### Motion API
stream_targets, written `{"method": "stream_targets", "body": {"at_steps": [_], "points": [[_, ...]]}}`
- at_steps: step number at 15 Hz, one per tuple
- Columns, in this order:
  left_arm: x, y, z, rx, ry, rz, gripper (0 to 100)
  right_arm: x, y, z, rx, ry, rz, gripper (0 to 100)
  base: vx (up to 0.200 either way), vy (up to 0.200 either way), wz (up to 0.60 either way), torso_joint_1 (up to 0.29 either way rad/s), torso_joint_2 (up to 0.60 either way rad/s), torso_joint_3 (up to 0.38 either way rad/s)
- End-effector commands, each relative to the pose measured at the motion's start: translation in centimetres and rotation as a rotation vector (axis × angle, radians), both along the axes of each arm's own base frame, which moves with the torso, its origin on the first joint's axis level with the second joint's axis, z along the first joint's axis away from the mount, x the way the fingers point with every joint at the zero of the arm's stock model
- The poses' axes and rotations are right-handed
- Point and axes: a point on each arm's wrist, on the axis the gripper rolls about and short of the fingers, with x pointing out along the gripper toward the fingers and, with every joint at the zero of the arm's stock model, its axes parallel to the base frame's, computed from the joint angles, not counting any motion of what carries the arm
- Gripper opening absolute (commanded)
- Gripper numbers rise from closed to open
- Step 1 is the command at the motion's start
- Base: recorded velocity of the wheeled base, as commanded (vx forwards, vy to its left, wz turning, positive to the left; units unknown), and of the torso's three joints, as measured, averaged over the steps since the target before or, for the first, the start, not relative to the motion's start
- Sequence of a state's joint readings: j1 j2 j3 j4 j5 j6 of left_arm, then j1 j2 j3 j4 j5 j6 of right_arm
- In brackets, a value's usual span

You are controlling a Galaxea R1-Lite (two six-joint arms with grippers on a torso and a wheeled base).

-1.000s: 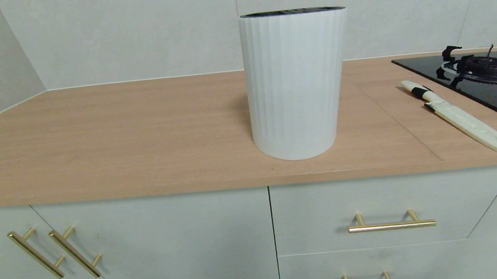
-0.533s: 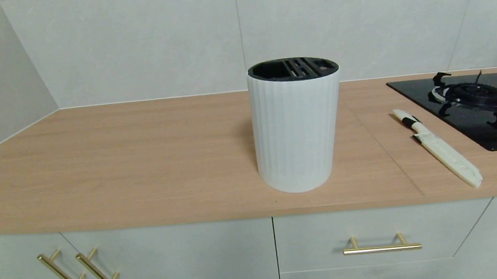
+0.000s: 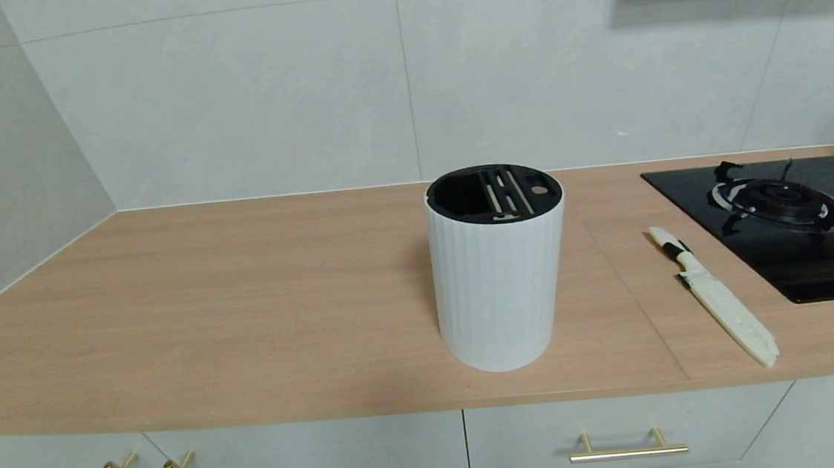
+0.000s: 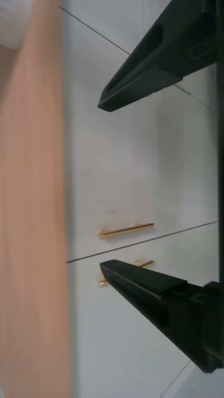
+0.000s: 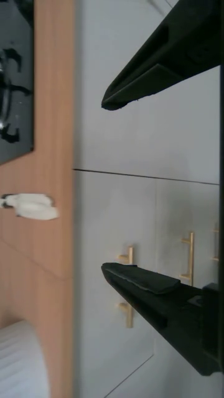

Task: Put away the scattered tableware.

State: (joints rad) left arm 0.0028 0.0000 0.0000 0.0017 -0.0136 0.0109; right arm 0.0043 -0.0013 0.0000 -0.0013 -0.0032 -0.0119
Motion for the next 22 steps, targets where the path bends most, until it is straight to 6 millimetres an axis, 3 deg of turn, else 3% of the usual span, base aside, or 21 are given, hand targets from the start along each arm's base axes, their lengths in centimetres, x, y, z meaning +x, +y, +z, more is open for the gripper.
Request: {"method": "stream_targets", "body": {"at_steps": [1,14,22], "points": [[0.01,0.0,0.01,0.0,0.001,0.0,100,0.01,0.0,0.01,0.0,0.001,0.0,100,0.0,0.0,0.0,0.227,-0.52,-0.29],[0.01,0.0,0.01,0.0,0.001,0.0,100,0.01,0.0,0.01,0.0,0.001,0.0,100,0.0,0.0,0.0,0.248,-0.55,-0.296],[0.01,0.0,0.01,0.0,0.001,0.0,100,0.01,0.0,0.01,0.0,0.001,-0.001,100,0.0,0.0,0.0,0.013,-0.02,-0.014]]}}
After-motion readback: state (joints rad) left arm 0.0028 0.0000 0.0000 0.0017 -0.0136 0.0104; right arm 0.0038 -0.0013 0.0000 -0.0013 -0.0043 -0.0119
